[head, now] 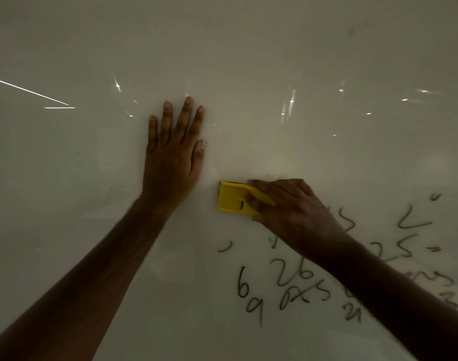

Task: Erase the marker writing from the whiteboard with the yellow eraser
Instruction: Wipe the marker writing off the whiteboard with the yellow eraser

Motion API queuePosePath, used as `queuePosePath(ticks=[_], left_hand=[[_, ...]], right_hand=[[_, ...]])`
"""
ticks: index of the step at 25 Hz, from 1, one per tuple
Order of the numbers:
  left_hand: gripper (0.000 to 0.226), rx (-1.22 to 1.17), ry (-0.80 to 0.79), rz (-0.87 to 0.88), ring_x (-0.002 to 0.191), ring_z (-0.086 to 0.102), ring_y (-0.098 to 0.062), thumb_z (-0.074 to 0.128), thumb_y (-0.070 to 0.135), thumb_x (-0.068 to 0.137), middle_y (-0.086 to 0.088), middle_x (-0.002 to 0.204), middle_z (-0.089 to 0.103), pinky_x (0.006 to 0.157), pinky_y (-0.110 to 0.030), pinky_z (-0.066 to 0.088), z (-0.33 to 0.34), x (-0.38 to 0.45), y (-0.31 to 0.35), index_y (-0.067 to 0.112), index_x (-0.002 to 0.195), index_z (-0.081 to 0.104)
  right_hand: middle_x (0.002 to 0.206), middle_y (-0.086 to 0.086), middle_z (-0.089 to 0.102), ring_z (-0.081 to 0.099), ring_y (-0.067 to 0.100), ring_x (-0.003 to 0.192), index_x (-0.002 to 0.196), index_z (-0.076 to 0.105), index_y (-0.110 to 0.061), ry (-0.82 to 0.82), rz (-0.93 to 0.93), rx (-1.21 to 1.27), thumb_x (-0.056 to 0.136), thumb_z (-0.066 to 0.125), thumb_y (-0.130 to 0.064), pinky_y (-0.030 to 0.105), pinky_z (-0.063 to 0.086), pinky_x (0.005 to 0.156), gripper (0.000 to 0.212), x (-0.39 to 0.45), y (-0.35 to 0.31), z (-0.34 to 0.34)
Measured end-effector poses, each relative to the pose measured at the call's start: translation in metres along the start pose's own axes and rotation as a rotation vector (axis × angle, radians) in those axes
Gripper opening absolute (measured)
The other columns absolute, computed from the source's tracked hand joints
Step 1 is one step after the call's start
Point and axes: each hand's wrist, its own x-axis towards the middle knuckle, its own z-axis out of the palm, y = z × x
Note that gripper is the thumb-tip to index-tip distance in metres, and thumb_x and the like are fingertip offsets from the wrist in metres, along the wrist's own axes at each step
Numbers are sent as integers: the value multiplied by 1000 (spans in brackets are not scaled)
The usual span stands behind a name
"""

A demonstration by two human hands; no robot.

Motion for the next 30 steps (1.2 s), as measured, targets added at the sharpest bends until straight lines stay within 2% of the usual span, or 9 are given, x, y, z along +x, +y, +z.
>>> queuePosePath(ticks=[5,8,11,15,17,22,24,27,30], left_hand=[[59,-8,9,9,168,13,-37,29,39,117,-4,181,19,136,-57,10,0,-2,-3,22,173,25],[59,-3,13,6,168,12,-36,28,39,117,-3,181,19,136,-55,8,0,-2,-1,22,173,25],[59,-2,19,-5,168,11,-35,30,38,117,-2,182,18,136,-54,8,1,-4,0,23,173,23],[58,-5,27,-11,168,11,-35,29,37,117,-3,182,18,136,-57,10,2,-5,1,22,173,24],[58,-8,27,-9,168,12,-36,30,36,117,-4,181,18,136,-58,10,3,-6,1,21,173,24],[59,-9,24,-19,168,12,-38,30,37,117,-6,181,18,136,-56,7,7,-11,2,19,173,23],[59,-9,32,-29,167,12,-40,31,36,117,-8,181,18,136,-58,8,8,-12,4,18,173,24],[61,-6,41,-43,167,10,-44,31,35,116,-11,181,16,135,-61,8,10,-14,8,14,173,23],[63,-4,35,-46,166,8,-48,31,34,115,-15,181,14,135,-61,5,12,-16,15,10,173,21]], right_hand=[[153,13,56,63,30,127,148,58,-15,-81,-162,82,104,63,-18,51,53,98,44,-35,-39,17],[152,13,58,62,30,129,151,56,-14,-123,-205,51,100,69,-16,51,53,101,53,-69,-22,2],[154,15,57,61,32,130,152,56,-14,-106,-100,27,103,64,-23,49,50,104,51,-74,16,-16],[151,12,61,66,34,121,142,66,-16,39,104,3,103,65,-33,48,51,100,43,-42,37,-18],[153,12,59,65,32,123,142,66,-15,36,96,63,104,65,-32,47,50,100,41,-43,21,-9],[159,12,53,61,29,133,152,56,-16,-110,-89,88,108,61,-21,46,49,104,45,-99,8,-14],[157,13,54,62,32,131,152,57,-16,-111,-50,61,105,65,-23,48,49,104,48,-107,30,-27],[154,13,58,65,35,127,144,65,-15,-10,89,16,104,68,-28,51,52,101,43,-87,69,-40],[153,9,59,67,35,123,143,65,-15,57,164,17,104,68,-32,51,53,100,42,-62,80,-36]])
